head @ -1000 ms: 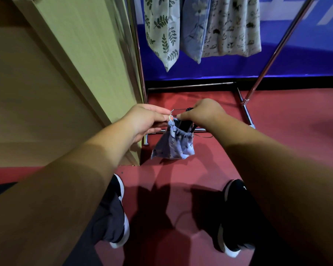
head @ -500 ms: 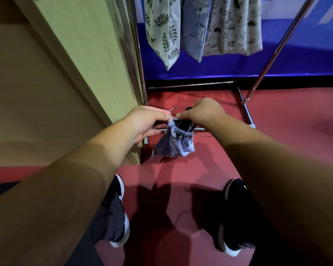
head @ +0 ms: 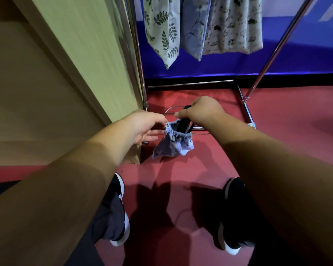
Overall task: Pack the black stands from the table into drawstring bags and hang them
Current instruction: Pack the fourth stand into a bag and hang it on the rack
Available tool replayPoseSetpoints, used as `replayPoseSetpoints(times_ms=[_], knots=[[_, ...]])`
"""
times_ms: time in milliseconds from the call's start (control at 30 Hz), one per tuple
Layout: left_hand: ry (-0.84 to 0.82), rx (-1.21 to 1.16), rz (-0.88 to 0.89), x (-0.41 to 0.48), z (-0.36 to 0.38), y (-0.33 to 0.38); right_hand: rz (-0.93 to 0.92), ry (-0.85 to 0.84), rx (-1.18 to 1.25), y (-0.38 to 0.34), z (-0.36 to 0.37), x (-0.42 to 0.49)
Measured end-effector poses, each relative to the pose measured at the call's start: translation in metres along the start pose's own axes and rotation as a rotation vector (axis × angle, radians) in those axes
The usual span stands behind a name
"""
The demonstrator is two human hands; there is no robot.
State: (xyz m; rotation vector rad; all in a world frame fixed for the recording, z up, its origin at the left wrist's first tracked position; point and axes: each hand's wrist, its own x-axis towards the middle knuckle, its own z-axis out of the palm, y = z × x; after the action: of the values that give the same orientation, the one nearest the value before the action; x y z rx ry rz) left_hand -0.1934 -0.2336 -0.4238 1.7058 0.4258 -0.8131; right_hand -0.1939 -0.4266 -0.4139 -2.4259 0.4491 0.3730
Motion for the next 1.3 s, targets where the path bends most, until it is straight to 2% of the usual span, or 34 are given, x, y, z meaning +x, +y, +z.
replayPoseSetpoints(times_ms=[233, 400, 667, 800, 867, 1000, 1133, 1300], knots=[[0.06, 0.129, -0.032, -0.003, 0.002, -0.003, -0.001, 0.025, 0.055, -0.004, -0.001, -0.003], [0.125, 0.167, 0.016, 0.002, 0.001, -0.005, -0.027, 0.062, 0.091, -0.008, -0.004, -0.008], [0.222, 0.629, 0.13, 0.012, -0.006, -0.009, -0.062, 0.136, 0.129, -0.01, -0.01, -0.014], [0.255, 1.03, 0.141, 0.004, -0.009, -0.006, -0.062, 0.155, 0.154, -0.009, -0.011, -0.012], [0.244, 1.144, 0.103, 0.003, -0.009, -0.007, -0.068, 0.16, 0.156, -0.009, -0.01, -0.011], [0.253, 1.153, 0.043, 0.004, -0.009, -0.01, -0.076, 0.16, 0.152, -0.009, -0.009, -0.01], [0.302, 1.097, 0.076, 0.003, -0.011, -0.007, -0.066, 0.162, 0.148, -0.009, -0.007, -0.009], [0.401, 1.202, 0.17, -0.001, -0.017, 0.001, -0.033, 0.12, 0.017, -0.007, -0.006, -0.007]])
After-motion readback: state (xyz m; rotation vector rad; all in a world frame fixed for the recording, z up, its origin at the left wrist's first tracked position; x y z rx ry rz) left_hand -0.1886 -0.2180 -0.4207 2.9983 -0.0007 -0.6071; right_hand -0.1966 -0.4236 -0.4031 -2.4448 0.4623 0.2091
